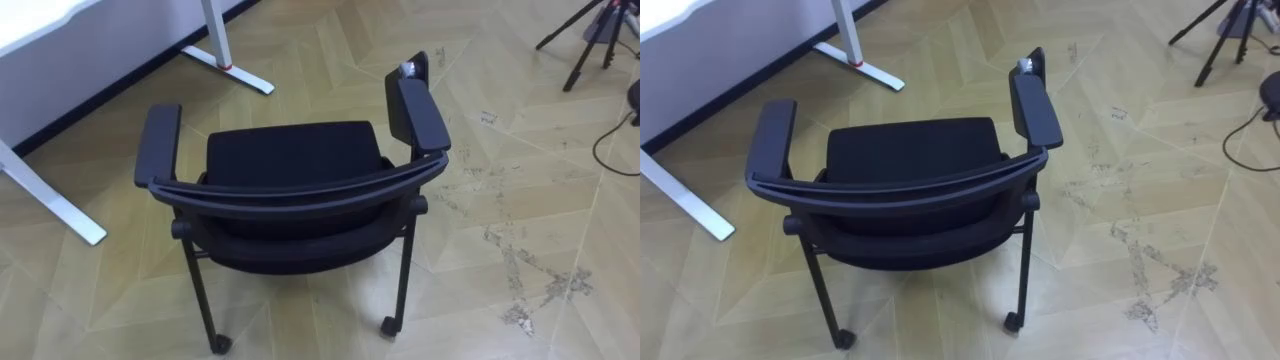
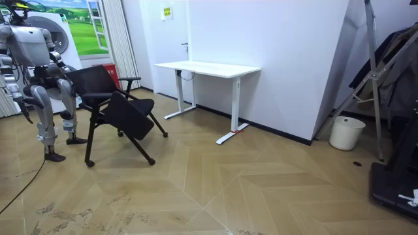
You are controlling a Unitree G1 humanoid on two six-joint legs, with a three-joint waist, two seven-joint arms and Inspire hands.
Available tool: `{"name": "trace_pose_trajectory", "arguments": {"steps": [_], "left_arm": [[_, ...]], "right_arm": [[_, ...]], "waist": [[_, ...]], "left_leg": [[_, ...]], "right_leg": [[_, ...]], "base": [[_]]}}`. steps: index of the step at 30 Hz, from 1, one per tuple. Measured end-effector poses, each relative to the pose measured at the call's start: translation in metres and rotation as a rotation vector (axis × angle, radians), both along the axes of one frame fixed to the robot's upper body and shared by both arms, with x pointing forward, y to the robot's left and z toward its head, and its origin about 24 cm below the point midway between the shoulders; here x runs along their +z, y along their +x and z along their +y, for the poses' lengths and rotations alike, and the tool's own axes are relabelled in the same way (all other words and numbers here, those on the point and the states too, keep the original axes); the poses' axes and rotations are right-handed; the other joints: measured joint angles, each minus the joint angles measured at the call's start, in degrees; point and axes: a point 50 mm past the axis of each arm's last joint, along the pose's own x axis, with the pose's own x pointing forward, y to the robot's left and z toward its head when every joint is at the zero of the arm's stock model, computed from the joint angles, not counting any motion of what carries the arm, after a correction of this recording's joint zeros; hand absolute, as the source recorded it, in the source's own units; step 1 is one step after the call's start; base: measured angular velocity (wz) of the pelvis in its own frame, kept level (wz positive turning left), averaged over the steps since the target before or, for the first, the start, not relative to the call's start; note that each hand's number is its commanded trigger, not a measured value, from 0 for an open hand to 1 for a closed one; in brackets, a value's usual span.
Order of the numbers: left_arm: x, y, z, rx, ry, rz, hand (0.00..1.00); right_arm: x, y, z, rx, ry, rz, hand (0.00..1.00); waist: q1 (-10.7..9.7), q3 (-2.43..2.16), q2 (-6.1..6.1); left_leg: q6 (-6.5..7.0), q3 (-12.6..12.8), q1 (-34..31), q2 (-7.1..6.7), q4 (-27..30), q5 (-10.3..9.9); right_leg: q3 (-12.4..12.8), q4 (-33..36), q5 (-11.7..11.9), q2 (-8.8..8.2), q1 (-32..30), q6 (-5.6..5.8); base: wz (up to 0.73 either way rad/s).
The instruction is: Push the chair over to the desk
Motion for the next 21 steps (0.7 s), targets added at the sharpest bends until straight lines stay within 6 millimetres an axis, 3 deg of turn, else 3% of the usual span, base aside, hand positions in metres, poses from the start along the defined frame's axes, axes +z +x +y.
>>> {"name": "trace_pose_trajectory", "arguments": {"steps": [8,21], "left_arm": [[-0.0001,-0.0014,0.0009,-0.010,0.001,0.006,0.00],[-0.0009,-0.0045,0.0007,0.021,-0.023,0.015,0.00]], "right_arm": [[0.0005,0.0045,-0.0019,0.063,-0.023,0.008,0.00],[-0.0016,-0.0028,0.0001,-0.022,0.010,0.031,0.00]], "waist": [[-0.03,0.06,0.20],[0.01,-0.05,0.15]], "left_leg": [[0.00,0.04,-0.11,0.03,0.06,0.00],[0.00,-0.01,-0.20,0.04,-0.11,-0.01]], "right_leg": [[0.00,0.06,0.00,0.02,-0.11,0.00],[-0.05,-0.02,0.00,0.07,0.12,0.00]], "base": [[0.00],[0.00]]}}
